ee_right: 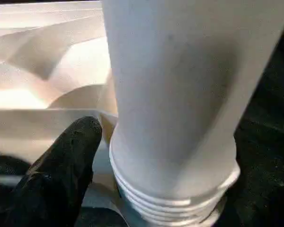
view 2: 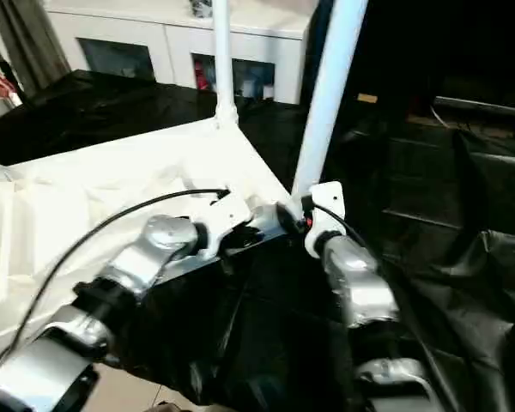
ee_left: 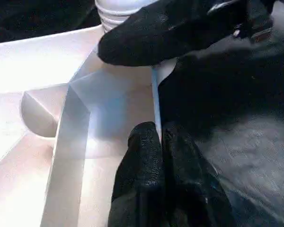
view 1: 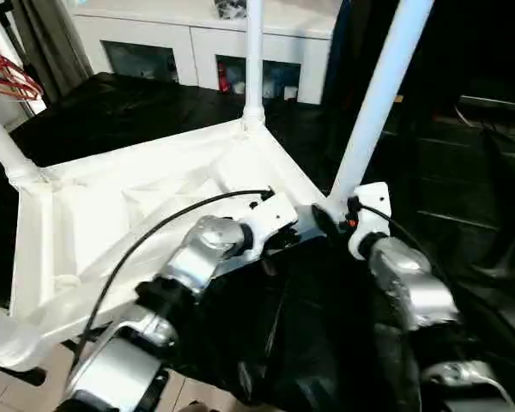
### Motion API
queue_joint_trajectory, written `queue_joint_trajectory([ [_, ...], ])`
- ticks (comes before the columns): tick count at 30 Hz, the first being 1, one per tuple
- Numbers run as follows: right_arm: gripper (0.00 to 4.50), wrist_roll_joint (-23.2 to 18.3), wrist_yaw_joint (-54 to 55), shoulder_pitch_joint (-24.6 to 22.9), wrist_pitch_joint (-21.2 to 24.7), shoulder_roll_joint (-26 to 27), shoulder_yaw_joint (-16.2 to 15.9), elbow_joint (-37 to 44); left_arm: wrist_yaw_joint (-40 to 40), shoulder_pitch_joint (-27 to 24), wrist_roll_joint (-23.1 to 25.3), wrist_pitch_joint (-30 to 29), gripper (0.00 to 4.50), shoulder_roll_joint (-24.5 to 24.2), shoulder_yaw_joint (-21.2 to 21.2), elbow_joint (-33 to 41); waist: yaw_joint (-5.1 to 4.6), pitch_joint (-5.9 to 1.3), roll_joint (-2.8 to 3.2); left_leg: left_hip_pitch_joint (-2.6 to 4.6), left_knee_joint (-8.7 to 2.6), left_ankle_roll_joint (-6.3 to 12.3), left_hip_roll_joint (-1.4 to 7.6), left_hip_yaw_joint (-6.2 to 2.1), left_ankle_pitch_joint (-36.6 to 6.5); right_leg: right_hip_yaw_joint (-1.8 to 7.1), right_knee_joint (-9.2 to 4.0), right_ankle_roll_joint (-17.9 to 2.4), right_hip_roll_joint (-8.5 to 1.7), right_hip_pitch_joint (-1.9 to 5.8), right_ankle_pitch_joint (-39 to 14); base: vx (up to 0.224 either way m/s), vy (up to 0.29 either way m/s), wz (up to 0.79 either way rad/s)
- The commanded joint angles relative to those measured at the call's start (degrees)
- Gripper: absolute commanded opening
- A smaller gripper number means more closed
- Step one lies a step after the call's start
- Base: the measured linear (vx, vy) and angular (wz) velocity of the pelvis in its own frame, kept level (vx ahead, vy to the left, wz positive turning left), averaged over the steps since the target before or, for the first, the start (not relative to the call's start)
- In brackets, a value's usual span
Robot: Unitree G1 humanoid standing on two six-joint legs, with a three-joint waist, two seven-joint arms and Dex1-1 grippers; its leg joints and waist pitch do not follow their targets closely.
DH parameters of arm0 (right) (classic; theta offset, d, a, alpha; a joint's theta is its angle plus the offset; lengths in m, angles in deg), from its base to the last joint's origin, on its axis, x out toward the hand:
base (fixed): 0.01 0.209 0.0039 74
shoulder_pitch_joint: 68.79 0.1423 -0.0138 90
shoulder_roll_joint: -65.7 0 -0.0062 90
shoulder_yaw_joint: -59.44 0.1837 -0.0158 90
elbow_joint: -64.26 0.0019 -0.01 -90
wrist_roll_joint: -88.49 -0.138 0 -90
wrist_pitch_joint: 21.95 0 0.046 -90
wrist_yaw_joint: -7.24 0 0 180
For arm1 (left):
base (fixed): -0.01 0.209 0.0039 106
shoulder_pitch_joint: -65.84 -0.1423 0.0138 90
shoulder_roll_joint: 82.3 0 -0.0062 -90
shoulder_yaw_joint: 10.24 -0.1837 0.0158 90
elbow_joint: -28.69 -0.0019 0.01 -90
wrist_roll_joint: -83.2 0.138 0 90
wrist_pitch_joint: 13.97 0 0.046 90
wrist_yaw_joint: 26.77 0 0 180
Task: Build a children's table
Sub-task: Rotate leg to tighten
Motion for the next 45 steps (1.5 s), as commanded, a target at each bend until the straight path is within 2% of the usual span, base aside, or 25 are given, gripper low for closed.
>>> queue_joint_trajectory([
  [1, 3.99, -0.73, -6.48, -1.08, -0.13, -1.49, -3.33, 3.37, 4.58, -1.08, -0.99, 1.75, 0.0, -0.77, -1.69, 2.13, 0.3, -4.41, -0.38, 0.27, -3.69, 4.91, 2.8, -0.9, -6.6, 2.85, -4.02, -14.28, -5.01, 3.81, -6.6, 0.0, 0.0, 0.0],
  [2, 3.99, -1.15, -8.81, -1.65, -0.01, -2.84, -3.74, 4.46, 6.34, -1.53, -1.4, 2.66, 0.0, -1.54, -1.92, 2.81, 0.26, -4.29, -0.18, 0.25, -3.79, 4.75, 2.9, -0.89, -7.04, 2.94, -4.04, -14.24, -5.04, 3.7, -7.42, 0.0, 0.0, 0.0],
  [3, 3.99, -1.93, -13.53, -2.73, 0.06, -5.28, -4.26, 6.45, 9.57, -2.24, -2.2, 3.04, 0.0, -2.94, -2.31, 4.04, 0.26, -4.34, -0.24, 0.3, -3.8, 4.58, 2.9, -0.89, -7.5, 2.92, -4.12, -14.05, -4.99, 3.68, -8.0, 0.0, 0.0, 0.0],
  [5, 3.99, -2.37, -15.92, -3.38, 0.3, -6.6, -4.61, 7.66, 11.25, -2.6, -2.44, 3.64, 0.0, -3.84, -2.64, 4.66, 0.33, -4.18, -0.26, 0.34, -3.93, 4.42, 2.97, -0.95, -8.47, 2.92, -4.24, -13.74, -4.94, 3.63, -9.22, 0.0, 0.0, 0.0],
  [6, 3.99, -2.88, -18.5, -4.08, 0.58, -8.07, -5.07, 8.97, 13.25, -2.98, -2.84, 3.81, 0.0, -4.8, -2.95, 5.32, 0.41, -4.18, -0.26, 0.58, -3.92, 4.38, 3.07, -0.91, -9.03, 2.96, -4.37, -13.65, -4.99, 3.39, -10.13, 0.0, 0.0, 0.0],
  [9, 3.99, -3.46, -25.24, -5.77, 1.84, -12.46, -7.05, 12.36, 18.64, -3.73, -3.78, 4.42, 0.0, -7.32, -3.53, 6.69, 0.54, -4.1, -0.56, 0.49, -4.03, 4.47, 3.18, -0.92, -8.51, 2.95, -4.38, -13.14, -4.89, 3.52, -11.21, 0.0, 0.0, 0.0],
  [11, 3.99, -3.28, -27.52, -6.31, 1.38, -14.04, -8.07, 13.19, 20.69, -3.76, -3.76, 4.3, 0.0, -8.45, -3.86, 6.99, 0.61, -4.13, -0.41, 0.3, -3.99, 4.33, 3.18, -0.94, -8.19, 2.95, -4.2, -13.36, -5.12, 3.5, -11.35, 0.0, 0.0, 0.0],
  [13, 3.72, -3.44, -28.33, -6.5, 1.37, -14.53, -8.36, 13.55, 21.47, -3.76, -3.74, 4.41, 0.0, -8.85, -3.97, 7.06, 0.63, -4.08, -0.43, 0.45, -3.96, 4.31, 3.18, -0.91, -8.35, 2.95, -4.31, -13.32, -5.08, 3.29, -11.82, 0.0, 0.0, 0.0],
  [14, 3.72, -3.98, -30.51, -6.94, 1.7, -15.36, -8.78, 14.58, 23.76, -3.59, -4.04, 4.23, 0.0, -9.91, -4.27, 7.16, 0.59, -4.1, -0.59, 0.36, -3.96, 4.24, 3.11, -0.88, -8.2, 2.92, -4.33, -13.24, -5.04, 3.35, -12.1, 0.0, 0.0, 0.0],
  [18, 3.33, -4.41, -32.68, -7.55, 2.28, -16.32, -9.58, 16.1, 27.12, -3.34, -5.02, 3.45, 0.0, -11.28, -4.42, 7.85, 0.83, -4.21, -0.5, 0.32, -3.87, 4.61, 3.14, -0.91, -6.97, 2.93, -4.16, -13.13, -5.05, 3.34, -11.27, 0.0, 0.0, 0.0],
  [19, 3.33, -4.32, -32.78, -7.64, 2.34, -16.4, -9.73, 16.31, 27.49, -3.28, -5.15, 3.25, 0.0, -11.47, -4.38, 7.96, 0.94, -4.26, -0.44, 0.36, -3.86, 4.57, 3.18, -0.91, -6.75, 2.88, -4.1, -13.39, -5.04, 3.31, -10.85, 0.0, 0.0, 0.0],
  [21, 3.05, -4.25, -32.95, -7.73, 2.46, -16.32, -9.95, 16.35, 27.6, -3.2, -5.16, 3.3, 0.0, -11.54, -4.32, 7.88, 1.0, -4.2, -0.36, 0.39, -3.91, 4.53, 3.24, -0.92, -7.09, 2.88, -4.13, -13.53, -5.05, 3.26, -10.87, 0.0, 0.0, 0.0],
  [27, 2.77, -4.26, -32.81, -8.45, 3.09, -15.29, -10.27, 16.94, 27.38, -3.2, -5.38, 3.03, 0.0, -11.29, -3.63, 7.77, 1.23, -4.2, -0.49, 0.45, -3.91, 3.74, 3.13, -0.9, -7.55, 2.92, -4.3, -12.81, -5.06, 3.26, -12.7, 0.0, 0.0, 0.0],
  [29, 2.75, -4.38, -29.98, -9.03, 3.32, -13.44, -9.4, 16.36, 25.87, -3.56, -6.45, 1.59, 0.0, -10.15, -2.32, 8.4, 1.24, -4.21, -0.5, 0.37, -3.86, 3.84, 3.1, -0.83, -7.11, 2.95, -4.23, -12.9, -5.05, 3.25, -12.01, 0.0, 0.0, 0.0],
  [32, 2.74, -1.3, -17.9, -7.13, 2.52, -8.56, -6.9, 10.91, 16.67, -1.95, -5.06, 0.17, 0.0, -6.67, -0.14, 5.21, 0.94, -4.06, -0.54, 0.37, -3.92, 3.04, 2.96, -0.83, -7.55, 2.85, -4.41, -12.82, -4.97, 2.98, -13.09, 0.0, 0.0, 0.0],
  [33, 2.74, -0.64, -15.69, -6.7, 2.3, -7.72, -6.49, 9.8, 15.02, -1.61, -4.8, -0.1, 0.0, -6.04, 0.24, 4.56, 0.65, -3.95, -0.51, 0.51, -3.99, 1.8, 2.74, -0.91, -9.15, 2.65, -4.85, -12.32, -5.03, 2.92, -16.64, 0.0, 0.0, 0.0],
  [34, 2.74, -0.22, -13.99, -6.35, 2.42, -6.99, -6.26, 8.81, 13.29, -1.24, -4.61, -0.65, 0.0, -5.31, 0.63, 3.93, 0.53, -3.98, -0.71, 0.5, -4.05, 1.29, 2.59, -1.06, -9.84, 2.61, -5.05, -11.13, -5.13, 3.24, -19.15, 0.0, 0.0, 0.0],
  [35, 2.73, 0.5, -9.66, -5.55, 2.67, -5.04, -5.44, 6.59, 9.47, -0.47, -4.22, -2.01, 0.0, -3.65, 1.44, 2.72, 0.39, -4.03, -0.89, 0.42, -4.02, 1.21, 2.57, -1.01, -9.5, 2.66, -4.99, -10.79, -5.03, 3.27, -19.05, 0.0, 0.0, 0.0],
  [36, 2.73, 0.54, -6.13, -4.93, 3.53, -3.26, -4.46, 4.99, 6.34, 0.12, -3.85, -3.35, 0.0, -2.3, 2.02, 1.89, 0.01, -4.0, -0.63, 0.45, -4.06, 1.22, 2.6, -1.0, -9.18, 2.71, -4.93, -11.05, -4.93, 2.98, -18.41, 0.0, 0.0, 0.0],
  [37, 2.73, 0.52, -4.75, -4.68, 3.83, -2.52, -4.05, 4.36, 5.21, 0.35, -3.71, -3.84, 0.0, -1.77, 2.22, 1.56, 0.02, -4.03, -0.58, 0.55, -4.01, 1.21, 2.6, -1.01, -9.14, 2.7, -5.11, -11.04, -4.98, 2.95, -18.37, 0.0, 0.0, 0.0],
  [38, 2.73, 0.48, -0.37, -3.95, 4.25, -0.23, -2.72, 2.62, 2.34, 0.87, -3.2, -5.05, 0.0, -0.23, 2.45, 0.89, 0.03, -4.23, -0.83, 0.4, -3.94, 1.38, 2.53, -1.02, -8.19, 2.76, -4.85, -11.17, -4.92, 3.18, -16.69, 0.0, 0.0, 0.0],
  [39, 2.73, 0.48, -0.07, -3.9, 4.28, -0.06, -2.63, 2.51, 2.1, 0.91, -3.15, -5.14, 0.0, -0.1, 2.47, 0.84, 0.09, -4.23, -0.7, 0.41, -3.94, 1.63, 2.6, -0.99, -7.66, 2.81, -4.79, -11.4, -4.96, 3.08, -15.48, 0.0, 0.0, 0.0],
  [40, 2.73, 0.8, 5.33, -2.8, 3.99, 3.16, -1.52, 0.31, -1.68, 1.46, -2.66, -6.61, 0.0, 2.42, 2.78, 0.02, 0.19, -4.31, -0.46, 0.4, -3.84, 1.89, 2.54, -0.98, -7.07, 2.83, -4.68, -11.53, -4.96, 3.16, -14.26, 0.0, 0.0, 0.0],
  [45, 2.73, 1.28, 10.68, 0.35, 1.36, 8.77, -0.35, -3.18, -4.16, 1.87, -1.91, -6.68, 0.0, 5.92, 2.16, -1.1, 0.03, -4.41, -0.35, 0.18, -3.93, 2.46, 2.53, -1.04, -6.35, 2.75, -4.42, -12.2, -4.96, 3.36, -11.16, 0.0, 0.0, 0.0],
])
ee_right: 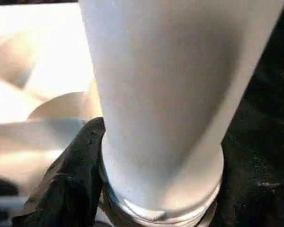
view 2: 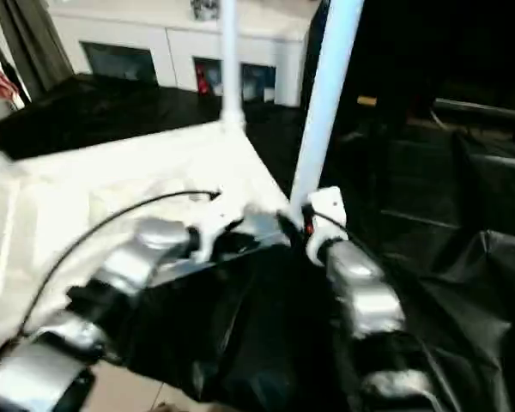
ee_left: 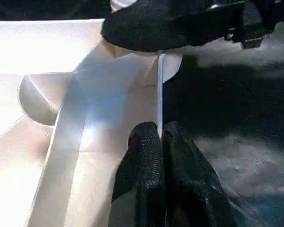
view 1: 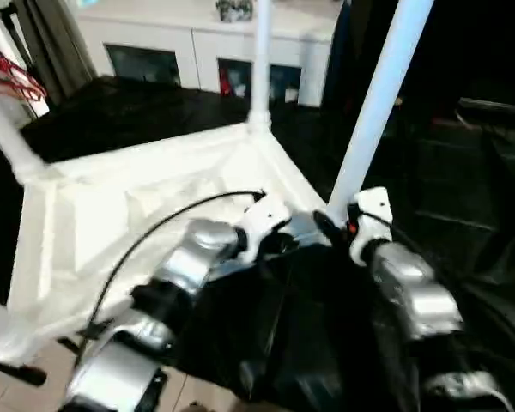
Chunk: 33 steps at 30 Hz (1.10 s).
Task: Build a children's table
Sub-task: Rotate leg to tighten
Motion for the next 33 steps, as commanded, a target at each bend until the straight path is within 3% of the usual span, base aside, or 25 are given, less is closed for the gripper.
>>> queue_joint_trajectory([
  [1, 3.29, -0.93, -0.98, -0.18, 0.2, 3.17, -2.37, -2.24, -0.95, 1.25, -0.27, 0.46, 0.0, 2.38, -0.77, -0.14, 0.11, -4.17, -0.4, 0.14, -4.04, 3.01, 2.5, -1.03, -6.73, 2.73, -4.56, -12.19, -4.86, 3.29, -11.33, 0.0, 0.0, 0.0],
  [5, 3.63, -1.77, -5.39, -1.04, -0.07, 1.86, -3.14, 0.27, 2.38, 0.61, -0.5, 1.23, 0.0, 0.88, -1.79, 1.29, 0.08, -4.09, -0.37, 0.17, -4.1, 3.55, 2.58, -1.02, -7.71, 2.81, -4.63, -12.21, -4.91, 3.4, -11.43, 0.0, 0.0, 0.0],
  [9, 3.93, -1.08, -11.26, -2.41, -0.16, -1.81, -5.32, 3.06, 7.17, -0.68, -0.94, 2.45, 0.0, -1.9, -2.67, 3.77, 0.06, -4.21, -0.64, -0.09, -3.98, 4.57, 2.63, -1.01, -6.0, 2.86, -4.28, -12.38, -4.96, 3.67, -9.45, 0.0, 0.0, 0.0],
  [14, 3.93, -2.14, -22.11, -4.46, -0.53, -7.95, -7.26, 7.09, 15.92, -2.47, -2.09, 4.65, 0.0, -6.0, -4.21, 6.77, 0.25, -4.23, -0.25, 0.01, -3.81, 5.65, 2.77, -0.87, -5.44, 2.94, -4.03, -13.74, -4.9, 3.5, -6.95, 0.0, 0.0, 0.0],
  [19, 3.93, -3.86, -32.9, -6.99, 0.42, -14.3, -9.31, 11.98, 22.33, -3.24, -2.7, 6.05, 0.0, -9.18, -5.48, 7.72, 0.53, -3.87, -0.26, 0.51, -4.14, 4.66, 3.04, -0.9, -9.38, 2.89, -4.64, -13.17, -4.82, 3.21, -12.01, 0.0, 0.0, 0.0],
  [20, 3.93, -4.72, -37.06, -7.83, 1.27, -16.67, -10.3, 13.75, 24.09, -3.07, -2.93, 6.24, 0.0, -9.87, -5.47, 7.27, 0.59, -3.89, 0.26, 0.6, -4.13, 4.51, 3.03, -0.92, -9.7, 2.9, -4.6, -13.24, -4.83, 3.17, -12.35, 0.0, 0.0, 0.0],
  [22, 3.93, -5.44, -40.1, -8.42, 2.1, -18.48, -10.77, 15.06, 25.96, -2.92, -2.82, 7.16, 0.0, -10.64, -5.91, 6.96, 0.82, -3.8, 0.02, 0.69, -4.19, 4.58, 3.17, -0.85, -10.43, 2.99, -4.81, -13.14, -4.82, 3.16, -12.82, 0.0, 0.0, 0.0],
  [27, 3.57, -6.85, -42.6, -8.73, 3.15, -19.82, -10.69, 16.6, 28.34, -2.69, -3.3, 7.72, 0.0, -11.65, -6.34, 6.88, 1.15, -3.95, -0.38, 0.38, -4.09, 4.58, 3.03, -0.93, -8.61, 2.88, -4.7, -12.54, -5.0, 3.21, -14.04, 0.0, 0.0, 0.0],
  [28, 3.57, -7.12, -43.2, -8.81, 3.48, -20.0, -10.83, 16.96, 28.78, -2.58, -3.2, 7.74, 0.0, -11.93, -6.45, 6.83, 1.32, -3.93, -0.72, 0.37, -4.08, 4.72, 3.04, -0.88, -8.37, 2.88, -4.78, -12.31, -5.01, 3.19, -14.55, 0.0, 0.0, 0.0],
  [29, 3.4, -7.01, -43.3, -8.87, 3.46, -20.06, -10.98, 17.03, 28.83, -2.54, -3.05, 7.74, 0.0, -12.05, -6.54, 6.82, 1.47, -3.97, -0.54, 0.41, -4.07, 4.7, 3.09, -0.92, -8.18, 2.89, -4.68, -12.25, -5.07, 3.14, -14.67, 0.0, 0.0, 0.0],
  [32, 3.16, -6.68, -44.0, -9.33, 3.67, -20.34, -11.9, 17.56, 29.14, -2.44, -2.47, 7.82, 0.0, -12.53, -6.75, 6.76, 1.67, -3.98, -0.98, 0.31, -4.07, 4.79, 3.09, -0.85, -7.27, 2.87, -4.65, -11.84, -5.03, 3.05, -14.54, 0.0, 0.0, 0.0],
  [33, 2.97, -6.96, -44.43, -9.73, 4.22, -20.19, -12.54, 17.9, 29.65, -2.69, -2.66, 7.63, 0.0, -12.73, -6.51, 6.92, 1.82, -4.03, -0.75, 0.4, -4.04, 4.8, 3.15, -0.87, -6.97, 2.91, -4.56, -11.83, -5.08, 2.97, -14.26, 0.0, 0.0, 0.0],
])
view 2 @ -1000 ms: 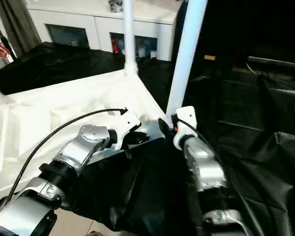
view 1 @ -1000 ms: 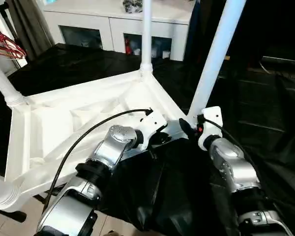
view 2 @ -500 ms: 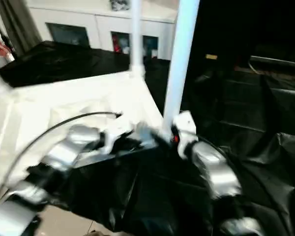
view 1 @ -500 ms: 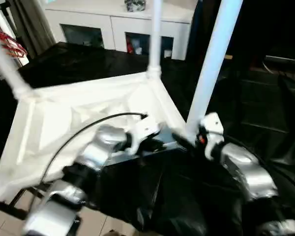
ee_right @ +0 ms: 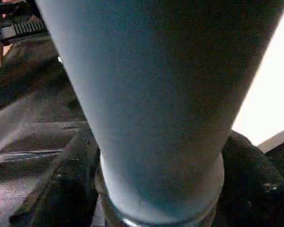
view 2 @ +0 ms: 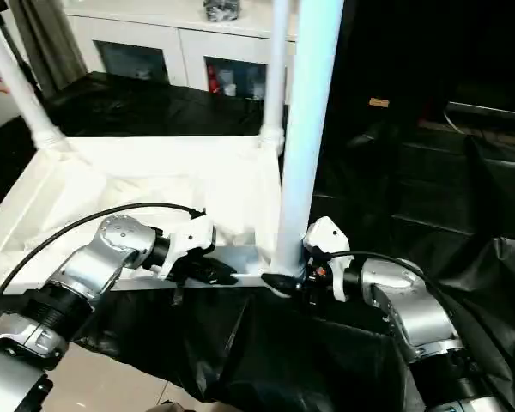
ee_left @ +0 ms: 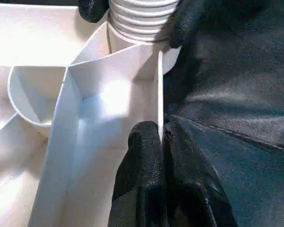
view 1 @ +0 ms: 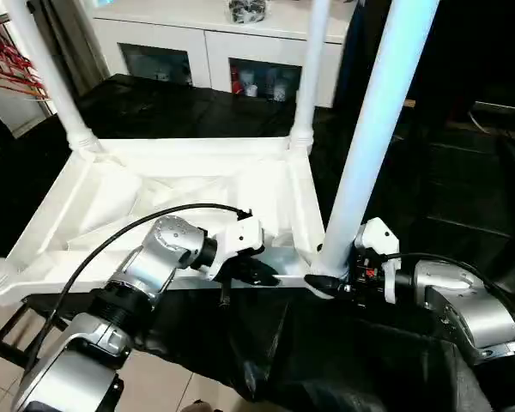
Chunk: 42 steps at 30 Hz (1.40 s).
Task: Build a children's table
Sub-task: Rotate leg to tighten
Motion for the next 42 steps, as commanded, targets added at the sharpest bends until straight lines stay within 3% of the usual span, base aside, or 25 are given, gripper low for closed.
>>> queue_joint_trajectory([
  [1, 2.89, -0.6, -1.82, -0.59, 0.92, 0.47, -2.53, 2.27, 1.06, 0.38, 0.22, -0.11, 0.0, 0.3, -1.42, 1.05, -0.02, -3.96, -0.99, 0.31, -3.95, 4.77, 3.06, -0.91, -6.77, 2.92, -4.53, -11.84, -5.04, 3.04, -13.92, 0.0, 0.0, 0.0],
  [4, 2.82, -0.42, -1.01, -1.06, 1.43, 1.59, -2.48, 2.5, 0.91, -0.34, 0.13, -0.17, 0.0, 0.31, -0.95, 1.28, -0.11, -3.98, -0.64, 0.31, -3.95, 4.57, 3.06, -0.95, -7.19, 2.88, -4.55, -11.97, -5.02, 2.97, -13.64, 0.0, 0.0, 0.0],
  [8, 2.74, 1.25, 4.67, -1.07, 0.88, 3.84, -1.39, 0.95, -3.18, -0.07, 0.1, -0.81, 0.0, 1.83, 0.39, 0.19, -0.21, -3.9, -0.72, 0.36, -4.06, 3.89, 3.01, -0.96, -8.03, 2.87, -4.69, -11.76, -5.02, 2.91, -14.78, 0.0, 0.0, 0.0],
  [11, 2.74, 4.58, 17.53, 0.71, -0.02, 8.98, 1.44, -4.67, -13.57, 1.87, 1.2, -2.8, 0.0, 5.54, 3.01, -2.66, -0.66, -3.5, -0.67, 0.59, -4.24, 2.02, 2.62, -0.98, -10.56, 2.62, -5.47, -10.51, -4.99, 2.62, -21.01, 0.0, 0.0, 0.0],
  [12, 2.73, 5.32, 25.78, 2.27, 0.32, 12.82, 3.69, -8.18, -20.37, 3.32, 2.02, -4.4, 0.0, 8.26, 4.45, -4.59, -0.95, -3.59, -0.78, 0.66, -4.33, 1.42, 2.6, -1.08, -11.1, 2.61, -5.65, -9.55, -4.94, 2.61, -22.98, 0.0, 0.0, 0.0],
  [13, 2.73, 5.49, 29.12, 3.09, 0.08, 14.51, 4.58, -9.75, -22.73, 3.84, 2.28, -5.36, 0.0, 9.44, 4.82, -5.22, -1.28, -3.45, -0.48, 1.03, -4.31, 0.66, 2.53, -1.08, -12.35, 2.59, -5.97, -9.41, -4.92, 2.19, -24.55, 0.0, 0.0, 0.0],
  [15, 2.72, 5.73, 32.97, 4.16, -0.08, 16.5, 5.6, -11.58, -25.26, 4.38, 2.66, -6.23, 0.0, 10.8, 5.1, -5.86, -1.64, -3.57, -0.71, 0.78, -4.38, 0.54, 2.33, -1.3, -12.41, 2.47, -6.12, -8.42, -5.0, 2.62, -25.6, 0.0, 0.0, 0.0],
  [17, 2.72, 6.06, 39.21, 6.41, -0.31, 20.04, 6.89, -14.93, -29.72, 5.3, 2.99, -7.26, 0.0, 13.52, 5.61, -7.21, -1.69, -3.65, -0.63, 0.72, -4.29, 1.47, 2.44, -1.11, -11.39, 2.76, -6.08, -8.52, -4.97, 2.44, -23.34, 0.0, 0.0, 0.0],
  [19, 2.72, 6.96, 42.66, 8.14, -0.73, 22.25, 7.01, -17.08, -32.37, 5.99, 3.37, -7.29, 0.0, 15.25, 5.74, -8.45, -1.83, -4.0, -0.36, 0.33, -4.29, 1.83, 2.37, -1.21, -9.31, 2.62, -5.48, -9.68, -4.74, 2.79, -18.14, 0.0, 0.0, 0.0],
  [21, 2.72, 7.51, 43.13, 8.97, -1.52, 23.25, 6.52, -18.0, -32.42, 6.18, 3.64, -6.71, 0.0, 15.78, 5.4, -8.83, -1.85, -4.06, -0.32, 0.34, -4.14, 2.19, 2.29, -1.12, -9.02, 2.7, -5.31, -10.33, -4.79, 2.9, -16.36, 0.0, 0.0, 0.0],
  [22, 3.07, 8.59, 43.54, 10.06, -3.58, 24.51, 6.06, -19.3, -32.51, 6.48, 3.85, -6.2, 0.0, 16.46, 5.3, -9.42, -1.78, -4.09, -0.12, 0.26, -4.03, 2.55, 2.22, -1.03, -8.5, 2.73, -5.31, -10.47, -4.91, 2.89, -15.72, 0.0, 0.0, 0.0],
  [24, 3.28, 8.03, 42.89, 10.46, -4.42, 25.14, 6.63, -19.53, -31.82, 6.46, 3.92, -5.49, 0.0, 16.48, 5.09, -9.38, -1.83, -4.16, -0.25, 0.04, -4.05, 3.14, 2.25, -1.07, -7.77, 2.7, -5.17, -10.63, -4.87, 3.14, -14.26, 0.0, 0.0, 0.0],
  [28, 3.6, 5.32, 39.81, 10.35, -3.95, 24.78, 7.87, -18.39, -28.65, 5.56, 3.62, -2.94, 0.0, 15.28, 4.09, -8.0, -1.79, -4.36, -0.07, -0.03, -4.01, 4.54, 2.49, -1.12, -6.45, 2.7, -4.6, -12.02, -4.89, 3.33, -9.77, 0.0, 0.0, 0.0],
  [31, 3.88, 5.05, 33.94, 9.38, -4.18, 21.22, 6.61, -16.42, -23.61, 3.93, 2.75, -2.28, 0.0, 12.86, 3.06, -5.75, -2.01, -4.31, -0.05, -0.07, -4.05, 4.82, 2.53, -1.13, -7.2, 2.65, -4.55, -12.52, -4.96, 3.51, -9.99, 0.0, 0.0, 0.0],
  [37, 3.88, 3.17, 18.63, 5.27, -4.1, 13.89, 3.49, -9.6, -14.47, 1.48, 1.51, 0.14, 0.0, 8.6, 1.95, -2.72, -1.7, -4.33, 0.01, 0.03, -3.92, 6.24, 2.87, -1.01, -6.44, 2.8, -4.34, -13.39, -4.91, 3.44, -7.85, 0.0, 0.0, 0.0],
  [42, 3.88, 1.93, 9.24, 2.26, -3.49, 8.38, 0.86, -4.94, -10.23, 1.17, 2.01, 2.6, 0.0, 5.6, 0.7, -2.6, -1.28, -4.0, 0.16, 0.4, -4.18, 5.32, 3.04, -0.93, -9.53, 2.8, -4.85, -12.85, -4.85, 3.12, -12.08, 0.0, 0.0, 0.0],
])
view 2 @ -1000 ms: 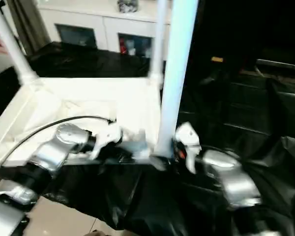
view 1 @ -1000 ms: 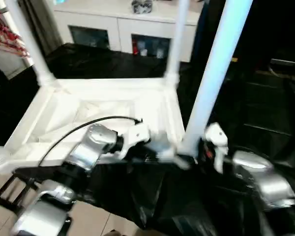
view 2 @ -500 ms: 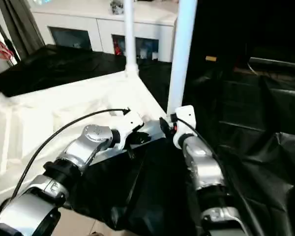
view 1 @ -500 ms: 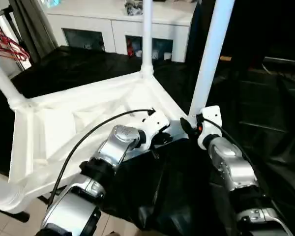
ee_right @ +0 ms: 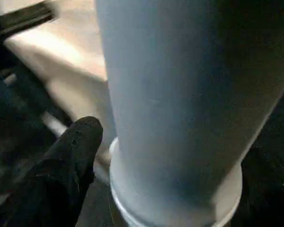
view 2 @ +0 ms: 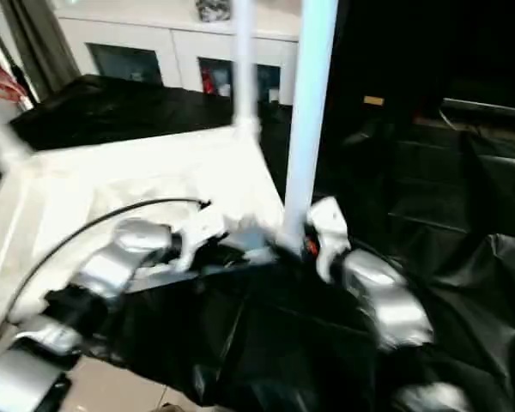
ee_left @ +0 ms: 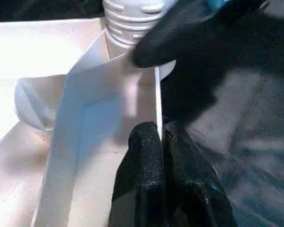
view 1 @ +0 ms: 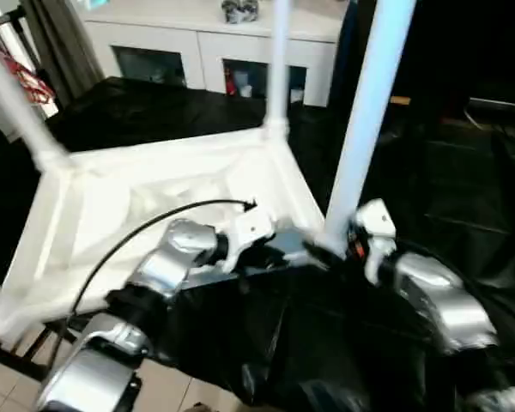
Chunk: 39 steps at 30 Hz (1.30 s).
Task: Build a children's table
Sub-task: Rotate leg to tighten
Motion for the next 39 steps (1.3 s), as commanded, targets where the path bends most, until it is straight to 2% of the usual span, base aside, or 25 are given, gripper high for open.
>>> queue_joint_trajectory([
  [1, 3.88, -1.83, -5.26, -0.76, 0.57, -0.38, -2.97, 2.91, 2.1, 0.71, 0.26, 1.49, 0.0, 0.2, -1.83, 1.03, -0.01, -3.53, -0.34, 0.49, -4.12, 4.74, 3.08, -0.97, -10.41, 2.83, -4.77, -12.82, -4.84, 3.11, -13.55, 0.0, 0.0, 0.0],
  [2, 3.64, -2.16, -6.44, -1.07, 0.67, -0.95, -3.13, 3.49, 3.11, 0.69, 0.08, 1.59, 0.0, -0.18, -1.9, 1.13, 0.04, -3.49, -0.42, 0.56, -4.12, 4.6, 3.02, -0.95, -10.86, 2.82, -5.0, -12.57, -4.84, 3.15, -14.52, 0.0, 0.0, 0.0],
  [5, 3.51, -2.94, -9.87, -2.02, 1.06, -2.78, -3.72, 5.51, 6.7, 0.55, -0.72, 1.79, 0.0, -1.43, -2.09, 1.77, 0.21, -3.53, -0.43, 0.51, -4.16, 4.39, 3.11, -0.99, -10.76, 2.92, -5.03, -12.08, -4.96, 3.17, -15.52, 0.0, 0.0, 0.0],
  [9, 3.2, -3.48, -13.48, -2.87, 2.5, -5.28, -4.93, 7.71, 11.34, 0.41, -1.71, 1.33, 0.0, -3.26, -2.6, 2.78, 0.35, -3.67, -0.43, 0.32, -4.11, 4.7, 3.21, -1.05, -9.22, 2.85, -4.59, -12.68, -4.85, 3.19, -12.94, 0.0, 0.0, 0.0],
  [10, 3.14, -3.38, -14.1, -2.95, 2.49, -5.58, -5.14, 7.8, 11.89, 0.45, -1.74, 1.39, 0.0, -3.56, -2.73, 2.72, 0.46, -3.69, -0.22, 0.32, -4.09, 4.76, 3.23, -1.05, -9.08, 2.83, -4.6, -12.86, -4.9, 3.15, -12.5, 0.0, 0.0, 0.0],
  [12, 2.84, -3.0, -14.91, -3.06, 2.4, -6.07, -5.6, 7.86, 12.56, 0.53, -1.61, 1.57, 0.0, -3.94, -2.79, 2.44, 0.6, -3.76, -0.2, 0.3, -4.0, 4.73, 3.18, -1.04, -8.91, 2.84, -4.49, -13.11, -4.93, 3.17, -11.89, 0.0, 0.0, 0.0],
  [16, 2.79, -2.42, -15.33, -3.58, 2.47, -6.37, -6.21, 8.24, 12.39, 0.46, -1.33, 1.74, 0.0, -3.98, -2.48, 2.18, 0.81, -3.68, -0.42, 0.41, -4.05, 4.39, 3.19, -1.0, -9.23, 2.84, -4.63, -12.83, -4.93, 3.12, -13.14, 0.0, 0.0, 0.0],
  [19, 2.76, -1.69, -11.82, -3.44, 2.65, -4.71, -5.38, 7.36, 9.67, 0.54, -1.04, 1.45, 0.0, -3.14, -1.8, 1.64, 0.97, -3.67, -0.46, 0.45, -4.03, 4.04, 3.12, -0.98, -9.28, 2.88, -4.77, -12.39, -5.0, 3.06, -14.3, 0.0, 0.0, 0.0],
  [20, 2.75, -0.39, -7.26, -2.74, 1.98, -2.92, -4.39, 5.5, 6.89, 0.84, -0.74, 1.31, 0.0, -2.12, -1.02, 0.87, 0.97, -3.6, -0.45, 0.47, -4.07, 3.94, 3.1, -0.99, -9.53, 2.85, -4.88, -12.22, -5.0, 3.02, -14.94, 0.0, 0.0, 0.0],
  [21, 2.75, 0.53, -4.04, -2.14, 1.67, -1.74, -3.68, 4.1, 5.15, 1.06, -0.56, 1.26, 0.0, -1.47, -0.56, 0.39, 0.81, -3.49, -0.52, 0.56, -4.15, 3.4, 3.08, -0.95, -9.97, 2.82, -5.01, -11.87, -4.88, 2.72, -16.26, 0.0, 0.0, 0.0],
  [22, 2.75, 2.28, 6.18, -0.07, 2.13, 2.24, -0.74, -0.49, 0.34, 1.76, -0.39, 0.31, 0.0, 0.67, 0.79, -0.93, 0.53, -3.35, -0.75, 0.48, -4.24, 2.56, 2.84, -1.0, -10.9, 2.71, -5.19, -11.42, -4.91, 2.74, -18.6, 0.0, 0.0, 0.0],
  [24, 2.75, 2.52, 13.53, 1.41, 2.59, 5.45, 1.75, -3.83, -4.46, 2.52, 0.36, -1.11, 0.0, 2.69, 1.51, -2.05, -0.27, -3.29, -0.71, 0.64, -4.43, 0.82, 2.61, -1.26, -12.52, 2.43, -5.56, -9.91, -4.98, 2.66, -23.46, 0.0, 0.0, 0.0],
  [25, 2.74, 2.54, 15.6, 1.78, 2.49, 6.38, 2.43, -4.73, -6.03, 2.77, 0.69, -1.57, 0.0, 3.32, 1.68, -2.43, -0.55, -3.28, -0.84, 0.76, -4.42, 0.67, 2.46, -1.28, -12.74, 2.52, -5.85, -8.95, -4.9, 2.59, -24.98, 0.0, 0.0, 0.0],
  [26, 2.74, 2.5, 17.34, 2.09, 2.55, 7.14, 3.01, -5.48, -7.19, 2.97, 0.95, -1.87, 0.0, 3.82, 1.76, -2.75, -0.57, -3.31, -0.84, 0.76, -4.38, 0.89, 2.49, -1.27, -12.45, 2.58, -5.97, -8.77, -5.02, 2.7, -24.83, 0.0, 0.0, 0.0],
  [27, 2.74, 2.43, 19.67, 2.47, 2.77, 8.2, 3.74, -6.42, -8.93, 3.24, 1.31, -2.52, 0.0, 4.61, 1.86, -3.2, -0.67, -3.51, -0.73, 0.5, -4.29, 1.71, 2.65, -1.19, -11.14, 2.84, -5.71, -9.21, -4.96, 2.71, -21.55, 0.0, 0.0, 0.0],
  [29, 2.74, 2.41, 22.95, 3.15, 2.52, 9.75, 4.63, -8.05, -11.97, 3.89, 1.81, -3.37, 0.0, 5.99, 2.09, -4.33, -0.6, -3.64, -0.76, 0.51, -4.22, 2.22, 2.64, -1.12, -9.84, 2.79, -5.38, -10.26, -4.88, 2.7, -17.94, 0.0, 0.0, 0.0],
  [30, 2.74, 2.87, 28.29, 4.42, 1.7, 12.73, 5.66, -10.94, -17.54, 4.93, 2.55, -4.6, 0.0, 8.68, 2.53, -6.3, -0.65, -3.72, -0.62, 0.41, -4.16, 2.29, 2.61, -1.06, -9.29, 2.82, -5.17, -10.66, -4.84, 2.72, -16.79, 0.0, 0.0, 0.0],
  [32, 2.74, 3.77, 29.43, 4.92, 0.95, 13.67, 5.24, -11.79, -19.34, 5.31, 2.67, -4.72, 0.0, 9.77, 2.8, -7.1, -0.69, -3.69, -0.73, 0.36, -4.08, 2.41, 2.4, -1.01, -8.64, 2.72, -5.25, -10.86, -4.8, 2.91, -15.9, 0.0, 0.0, 0.0],
  [33, 2.74, 4.38, 29.59, 5.2, 0.42, 14.1, 4.73, -12.13, -19.63, 5.37, 2.88, -4.4, 0.0, 10.19, 2.63, -7.28, -0.47, -3.81, -0.59, 0.43, -3.97, 2.76, 2.43, -0.96, -8.09, 2.78, -5.18, -10.93, -4.83, 2.85, -15.0, 0.0, 0.0, 0.0],
  [34, 2.74, 5.29, 30.08, 5.76, -0.71, 14.91, 4.4, -12.93, -20.15, 5.53, 3.47, -3.85, 0.0, 10.86, 2.46, -7.72, -0.48, -3.82, -0.61, 0.16, -4.04, 3.19, 2.5, -1.05, -7.58, 2.75, -4.96, -11.13, -4.81, 3.09, -13.74, 0.0, 0.0, 0.0],
  [36, 3.3, 3.88, 28.31, 5.97, -1.36, 15.33, 4.81, -12.72, -18.78, 5.12, 3.29, -3.33, 0.0, 11.13, 1.99, -7.05, -0.49, -3.78, -0.56, 0.26, -4.07, 3.58, 2.55, -1.02, -8.08, 2.73, -4.96, -11.36, -4.81, 3.06, -13.16, 0.0, 0.0, 0.0],
  [39, 3.53, 2.39, 25.59, 5.76, -1.28, 14.79, 5.0, -11.59, -14.98, 3.48, 2.18, -2.9, 0.0, 10.18, 1.13, -4.46, -0.47, -3.72, -0.52, 0.22, -4.18, 3.93, 2.67, -1.07, -9.03, 2.77, -5.01, -11.54, -4.94, 3.2, -13.51, 0.0, 0.0, 0.0],
])
